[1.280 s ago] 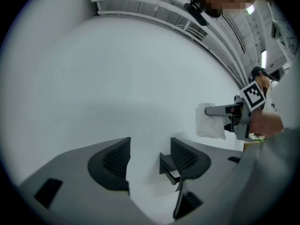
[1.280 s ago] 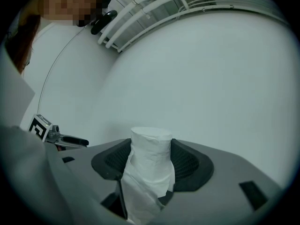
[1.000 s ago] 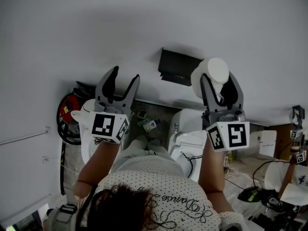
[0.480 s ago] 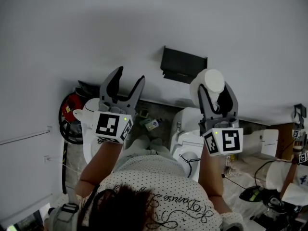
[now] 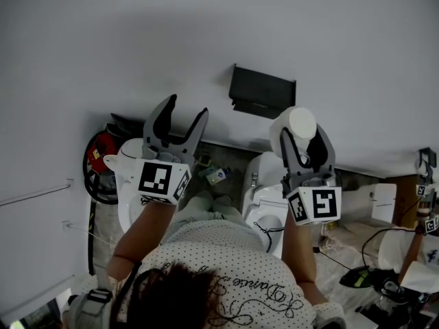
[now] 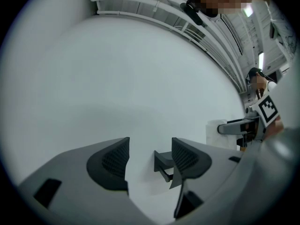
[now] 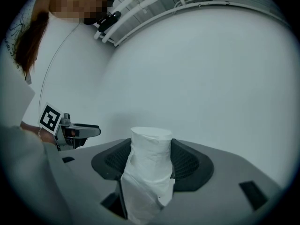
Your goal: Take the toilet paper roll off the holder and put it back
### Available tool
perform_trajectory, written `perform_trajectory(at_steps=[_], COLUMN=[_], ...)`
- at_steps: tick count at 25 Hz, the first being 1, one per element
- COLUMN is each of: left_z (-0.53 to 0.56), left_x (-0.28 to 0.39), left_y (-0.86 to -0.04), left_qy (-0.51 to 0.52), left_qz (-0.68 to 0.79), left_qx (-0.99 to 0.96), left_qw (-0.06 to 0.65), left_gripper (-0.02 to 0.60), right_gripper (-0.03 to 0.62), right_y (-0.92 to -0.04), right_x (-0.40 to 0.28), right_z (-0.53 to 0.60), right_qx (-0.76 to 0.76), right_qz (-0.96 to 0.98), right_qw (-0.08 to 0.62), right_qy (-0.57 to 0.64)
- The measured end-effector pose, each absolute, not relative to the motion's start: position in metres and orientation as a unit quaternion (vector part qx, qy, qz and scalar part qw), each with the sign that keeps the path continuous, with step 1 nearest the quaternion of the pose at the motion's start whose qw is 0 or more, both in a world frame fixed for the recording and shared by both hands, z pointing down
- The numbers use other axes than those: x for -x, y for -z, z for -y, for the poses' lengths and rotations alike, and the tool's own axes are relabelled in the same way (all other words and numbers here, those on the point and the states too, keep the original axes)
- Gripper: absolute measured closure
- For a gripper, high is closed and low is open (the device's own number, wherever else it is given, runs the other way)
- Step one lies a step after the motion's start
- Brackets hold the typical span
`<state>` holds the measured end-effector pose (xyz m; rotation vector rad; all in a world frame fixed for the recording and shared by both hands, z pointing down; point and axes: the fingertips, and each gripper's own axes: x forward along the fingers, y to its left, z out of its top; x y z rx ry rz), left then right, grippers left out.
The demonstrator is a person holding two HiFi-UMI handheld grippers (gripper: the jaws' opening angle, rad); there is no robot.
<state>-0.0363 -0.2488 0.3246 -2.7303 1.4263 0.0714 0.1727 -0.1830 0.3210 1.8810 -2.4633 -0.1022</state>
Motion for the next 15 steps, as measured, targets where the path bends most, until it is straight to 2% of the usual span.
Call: perform_trajectory(at_steps=[15], left_z=[0.2558], left_x=[0.0382], left_y=[-0.3286], left_qy=[-0.019], left_qz=[-0.464], left_qx=[0.885], left_qw=[0.027], left_gripper=[0.313], right_gripper=[0.324], right_y=[-0.3169], right_x=[-0.17], right_z=[0.1876], right_qx=[-0.603], right_qz=[0.797], right_qw=[0.013], right_qy=[0.03])
